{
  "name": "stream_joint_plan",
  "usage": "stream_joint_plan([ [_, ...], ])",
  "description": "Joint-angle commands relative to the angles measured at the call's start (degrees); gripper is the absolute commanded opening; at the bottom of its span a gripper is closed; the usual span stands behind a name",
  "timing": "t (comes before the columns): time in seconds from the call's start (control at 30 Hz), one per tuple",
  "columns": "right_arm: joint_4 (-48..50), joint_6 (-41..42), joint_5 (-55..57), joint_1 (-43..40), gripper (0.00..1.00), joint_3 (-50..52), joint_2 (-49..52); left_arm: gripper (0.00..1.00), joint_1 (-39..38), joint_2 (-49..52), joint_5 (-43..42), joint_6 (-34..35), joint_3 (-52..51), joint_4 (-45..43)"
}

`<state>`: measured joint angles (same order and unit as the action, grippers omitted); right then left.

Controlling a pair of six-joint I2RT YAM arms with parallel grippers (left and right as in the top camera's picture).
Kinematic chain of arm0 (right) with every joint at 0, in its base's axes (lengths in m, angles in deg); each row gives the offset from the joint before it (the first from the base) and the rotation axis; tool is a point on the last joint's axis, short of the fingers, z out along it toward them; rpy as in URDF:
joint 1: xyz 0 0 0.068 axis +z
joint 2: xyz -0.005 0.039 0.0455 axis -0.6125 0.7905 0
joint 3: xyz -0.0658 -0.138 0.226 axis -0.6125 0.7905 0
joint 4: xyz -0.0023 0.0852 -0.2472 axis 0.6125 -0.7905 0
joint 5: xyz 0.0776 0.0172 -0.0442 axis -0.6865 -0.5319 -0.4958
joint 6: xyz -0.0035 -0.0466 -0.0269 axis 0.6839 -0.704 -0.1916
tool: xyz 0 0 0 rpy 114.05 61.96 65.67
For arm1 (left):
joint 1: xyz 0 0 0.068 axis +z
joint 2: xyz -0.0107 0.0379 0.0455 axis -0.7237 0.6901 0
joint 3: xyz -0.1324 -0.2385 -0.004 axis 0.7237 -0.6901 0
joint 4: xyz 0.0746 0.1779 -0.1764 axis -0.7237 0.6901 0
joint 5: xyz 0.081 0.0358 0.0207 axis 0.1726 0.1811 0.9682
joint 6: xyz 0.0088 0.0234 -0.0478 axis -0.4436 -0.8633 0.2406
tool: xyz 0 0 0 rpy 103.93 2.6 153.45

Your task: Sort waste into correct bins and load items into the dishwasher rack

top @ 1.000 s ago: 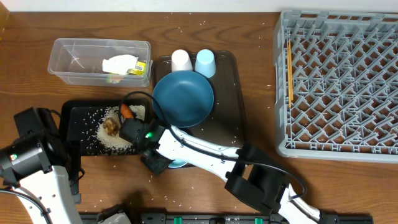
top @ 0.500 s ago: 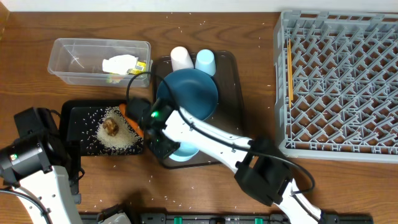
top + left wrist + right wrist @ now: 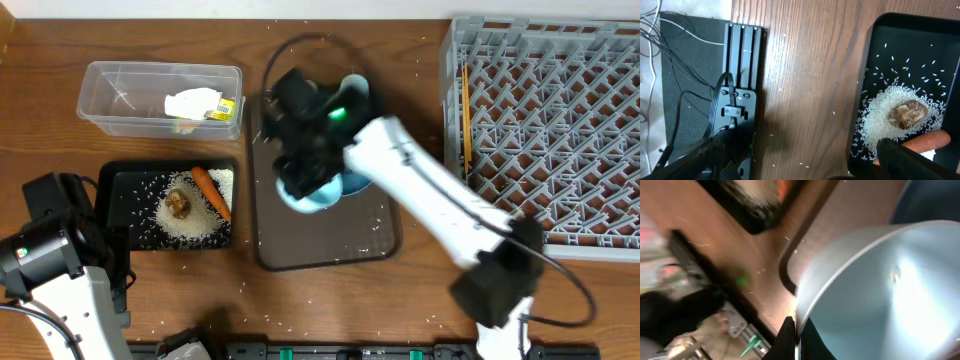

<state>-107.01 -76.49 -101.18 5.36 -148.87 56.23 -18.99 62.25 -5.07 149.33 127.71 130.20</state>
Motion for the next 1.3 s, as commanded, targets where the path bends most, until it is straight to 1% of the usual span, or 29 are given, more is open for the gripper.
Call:
stream_joint_plan([
  [0.0,-0.8,-5.5,-7.9,-3.4,0.01,-1.1,-3.7,0.98,0.3,0.0,0.6,0.7,0.1,0.2],
  [0.13,-2.5,-7.7,-11.3,-7.5,0.01,-1.1,-6.2,0.98,0.3,0.0,0.6,0.7,0.1,0.2],
  [0.33,-4.5,-9.2,-10.8,-15.0,0.01,-1.1,-9.2,0.98,0.3,0.0,0.6,0.7,0.1,0.2],
  [0.53,-6.8,-11.0,-12.1,-30.0,0.01,-1.1,-12.6,0.98,0.3,0.0,0.6,0.7,0.1,0.2],
  [0.67,-9.3,-17.9,-19.0,-39.5,0.01,-1.0,-12.9,0.98,0.3,0.0,0.6,0.7,0.1,0.2],
  [0.8,-11.8,-20.9,-19.8,-42.1,0.01,-0.2,-12.9,0.98,0.3,0.0,0.6,0.7,0.1,0.2],
  [0.9,-12.8,-23.1,-19.7,-40.7,0.02,0.2,-12.9,0.98,0.3,0.0,0.6,0.7,0.1,0.2],
  [0.97,-13.1,-23.8,-18.8,-38.4,0.05,0.2,-12.9,0.98,0.3,0.0,0.6,0.7,0.1,0.2],
  [1.0,-13.2,-23.8,-17.9,-37.2,0.07,0.2,-12.9,0.98,0.3,0.0,0.6,0.7,0.1,0.2],
  [1.07,-13.8,-23.7,-15.0,-33.6,0.16,0.2,-12.8,0.98,0.3,0.0,0.6,0.7,0.1,0.2],
  [1.13,-14.5,-23.7,-10.9,-29.3,0.44,0.7,-12.8,0.98,0.3,0.0,0.6,0.7,0.1,0.2],
  [1.17,-14.6,-22.8,-7.8,-25.6,0.59,1.6,-12.8,0.98,0.3,0.0,0.6,0.7,0.1,0.2],
  [1.2,-14.4,-22.1,-6.4,-23.8,0.62,2.3,-12.8,0.98,0.3,0.0,0.6,0.7,0.1,0.2],
  [1.27,-12.2,-19.6,-3.9,-18.8,0.65,4.8,-12.8,0.98,0.3,0.0,0.6,0.7,0.1,0.2],
])
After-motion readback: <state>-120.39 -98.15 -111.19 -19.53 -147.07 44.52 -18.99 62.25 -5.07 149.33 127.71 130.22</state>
